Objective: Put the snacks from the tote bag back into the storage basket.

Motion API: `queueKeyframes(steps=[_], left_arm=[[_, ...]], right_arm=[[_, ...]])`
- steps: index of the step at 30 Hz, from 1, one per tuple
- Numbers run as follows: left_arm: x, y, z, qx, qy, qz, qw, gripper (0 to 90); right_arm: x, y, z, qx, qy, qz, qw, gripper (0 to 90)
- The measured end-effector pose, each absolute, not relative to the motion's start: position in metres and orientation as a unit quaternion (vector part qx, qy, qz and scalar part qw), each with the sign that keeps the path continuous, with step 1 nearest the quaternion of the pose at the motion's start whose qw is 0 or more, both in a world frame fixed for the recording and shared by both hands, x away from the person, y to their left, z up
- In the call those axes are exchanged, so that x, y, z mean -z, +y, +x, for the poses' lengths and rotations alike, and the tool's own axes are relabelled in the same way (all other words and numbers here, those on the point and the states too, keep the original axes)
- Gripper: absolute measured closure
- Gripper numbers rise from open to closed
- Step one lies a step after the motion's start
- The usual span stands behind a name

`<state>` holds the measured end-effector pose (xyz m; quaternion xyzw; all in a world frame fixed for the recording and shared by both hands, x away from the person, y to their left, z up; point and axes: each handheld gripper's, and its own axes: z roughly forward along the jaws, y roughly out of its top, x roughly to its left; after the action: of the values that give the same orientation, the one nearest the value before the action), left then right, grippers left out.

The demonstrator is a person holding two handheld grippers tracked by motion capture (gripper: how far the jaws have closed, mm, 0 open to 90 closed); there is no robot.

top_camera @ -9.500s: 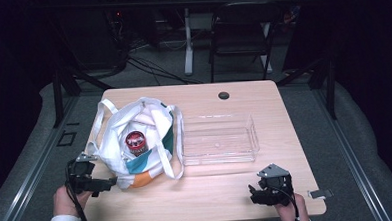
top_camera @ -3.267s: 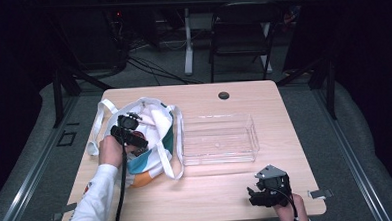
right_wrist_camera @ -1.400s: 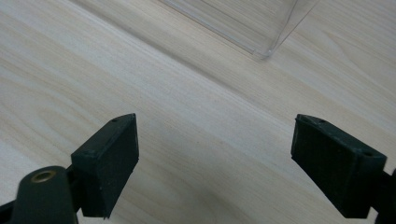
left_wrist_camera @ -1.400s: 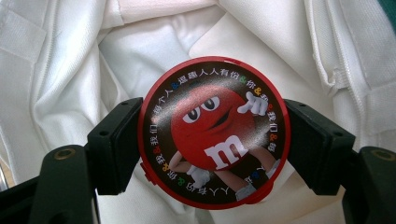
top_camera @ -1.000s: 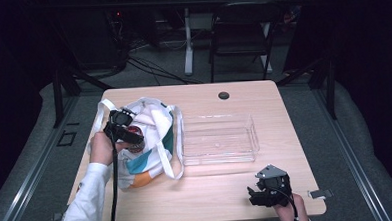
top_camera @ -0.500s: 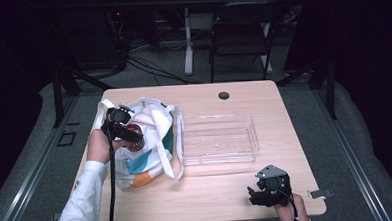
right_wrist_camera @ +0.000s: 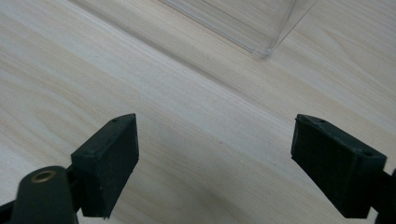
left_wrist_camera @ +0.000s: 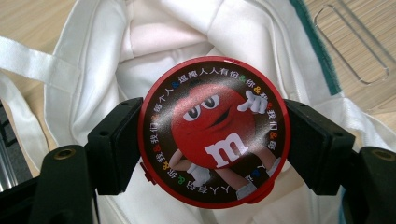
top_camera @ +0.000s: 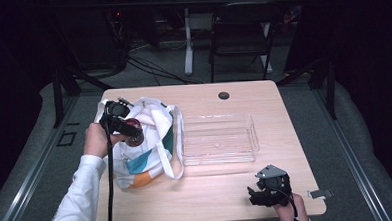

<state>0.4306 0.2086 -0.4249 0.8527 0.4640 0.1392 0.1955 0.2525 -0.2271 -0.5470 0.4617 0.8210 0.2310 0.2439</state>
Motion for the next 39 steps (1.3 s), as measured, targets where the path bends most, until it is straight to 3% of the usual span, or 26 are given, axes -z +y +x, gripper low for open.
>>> queueKeyframes(steps=[19, 39], left_arm=[[0.395, 0.195, 0.431, -0.14, 0.443, 0.862, 0.204, 26.2], [0.359, 0.157, 0.43, -0.151, 0.4, 0.877, 0.217, 26.2]], right_arm=[[0.547, -0.228, 0.252, -0.23, 0.821, 0.462, 0.244, 14.5], [0.546, -0.228, 0.251, -0.23, 0.819, 0.465, 0.246, 14.5]])
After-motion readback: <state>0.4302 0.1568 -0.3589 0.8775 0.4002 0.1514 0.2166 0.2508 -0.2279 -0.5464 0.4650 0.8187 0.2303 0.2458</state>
